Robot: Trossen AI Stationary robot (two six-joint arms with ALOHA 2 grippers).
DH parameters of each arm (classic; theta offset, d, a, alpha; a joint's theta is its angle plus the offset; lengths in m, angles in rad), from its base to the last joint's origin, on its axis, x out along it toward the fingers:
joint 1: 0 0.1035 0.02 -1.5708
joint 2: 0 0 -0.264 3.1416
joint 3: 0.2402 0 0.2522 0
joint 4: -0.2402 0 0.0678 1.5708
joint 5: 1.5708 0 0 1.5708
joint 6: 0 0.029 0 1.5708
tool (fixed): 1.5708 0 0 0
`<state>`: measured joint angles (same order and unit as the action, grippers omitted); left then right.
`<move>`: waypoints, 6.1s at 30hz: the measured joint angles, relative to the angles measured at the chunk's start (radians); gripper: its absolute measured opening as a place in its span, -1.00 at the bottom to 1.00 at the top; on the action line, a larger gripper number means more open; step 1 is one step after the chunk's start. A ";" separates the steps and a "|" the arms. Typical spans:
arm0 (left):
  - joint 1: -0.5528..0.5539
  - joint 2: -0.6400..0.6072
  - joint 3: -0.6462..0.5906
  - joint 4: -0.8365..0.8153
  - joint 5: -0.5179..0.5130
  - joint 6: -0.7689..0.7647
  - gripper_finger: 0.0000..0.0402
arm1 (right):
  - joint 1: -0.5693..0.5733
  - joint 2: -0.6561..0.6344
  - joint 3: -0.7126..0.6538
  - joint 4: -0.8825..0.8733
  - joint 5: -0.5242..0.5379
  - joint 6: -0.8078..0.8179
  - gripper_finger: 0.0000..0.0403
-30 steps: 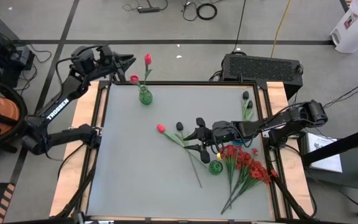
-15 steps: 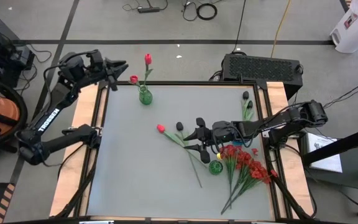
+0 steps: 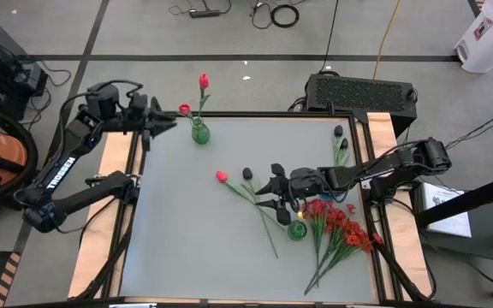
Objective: Sort flowers into vase by color
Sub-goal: Put the pink flower into the top green vase
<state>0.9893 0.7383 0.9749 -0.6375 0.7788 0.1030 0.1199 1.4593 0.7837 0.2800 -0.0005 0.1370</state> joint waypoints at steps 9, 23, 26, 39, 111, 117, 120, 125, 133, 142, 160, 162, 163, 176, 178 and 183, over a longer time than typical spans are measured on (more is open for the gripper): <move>-0.121 -0.058 -0.057 -0.095 0.000 0.037 -0.48 | 0.000 0.000 0.000 -0.103 0.078 0.086 -0.25; -0.276 -0.148 -0.328 0.115 -0.025 -0.084 -0.48 | 0.000 0.030 0.000 -0.160 0.113 0.204 -0.25; -0.319 -0.158 -0.400 0.222 -0.032 -0.126 -0.48 | 0.000 0.088 0.000 -0.135 0.106 0.211 -0.25; -0.564 -0.161 -0.499 0.454 -0.251 -0.229 -0.48 | -0.003 0.275 0.000 0.006 0.103 0.211 -0.25; -1.189 0.008 -0.498 0.767 -0.731 -0.272 -0.48 | 0.073 0.315 0.000 -0.186 0.044 0.444 -0.99; -1.189 0.008 -0.498 0.793 -0.732 -0.271 -0.48 | 0.073 0.299 -0.002 -0.189 0.047 0.410 -1.00; -1.189 0.008 -0.498 0.793 -0.732 -0.271 -0.48 | 0.073 0.277 -0.002 -0.193 0.054 0.394 -1.00; -1.189 0.008 -0.498 0.794 -0.731 -0.271 -0.48 | 0.073 0.225 -0.002 -0.195 0.105 0.356 -1.00; -1.189 0.008 -0.498 0.828 -0.767 -0.211 -0.48 | 0.073 0.118 -0.002 -0.239 0.258 0.298 -1.00; -1.188 0.005 -0.498 0.997 -0.788 -0.072 -0.48 | 0.073 0.007 -0.001 -0.356 0.501 0.316 -1.00; -1.188 0.006 -0.497 1.069 -0.814 -0.042 -0.48 | 0.081 -0.067 0.000 -0.063 0.708 0.191 -1.00; -1.188 0.006 -0.497 1.077 -0.814 -0.042 -0.48 | 0.085 -0.067 0.000 0.016 0.708 0.133 -1.00; -1.188 0.006 -0.497 1.078 -0.814 -0.043 -0.48 | 0.086 -0.067 0.000 0.056 0.706 0.105 -1.00; -1.188 0.085 -0.497 1.217 -0.844 -0.044 -0.48 | 0.092 -0.066 0.000 0.284 0.488 -0.011 -1.00; -1.187 0.121 -0.497 1.269 -0.844 -0.044 -0.48 | 0.092 -0.066 0.000 0.286 0.467 -0.011 -1.00; -1.185 0.215 -0.497 1.397 -0.860 -0.044 -0.48 | 0.100 -0.066 0.000 0.286 0.464 -0.022 -1.00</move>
<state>-0.1955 0.9530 0.4774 0.7591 -0.0810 0.0592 0.2203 1.3930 0.7841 0.5663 0.4639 0.1146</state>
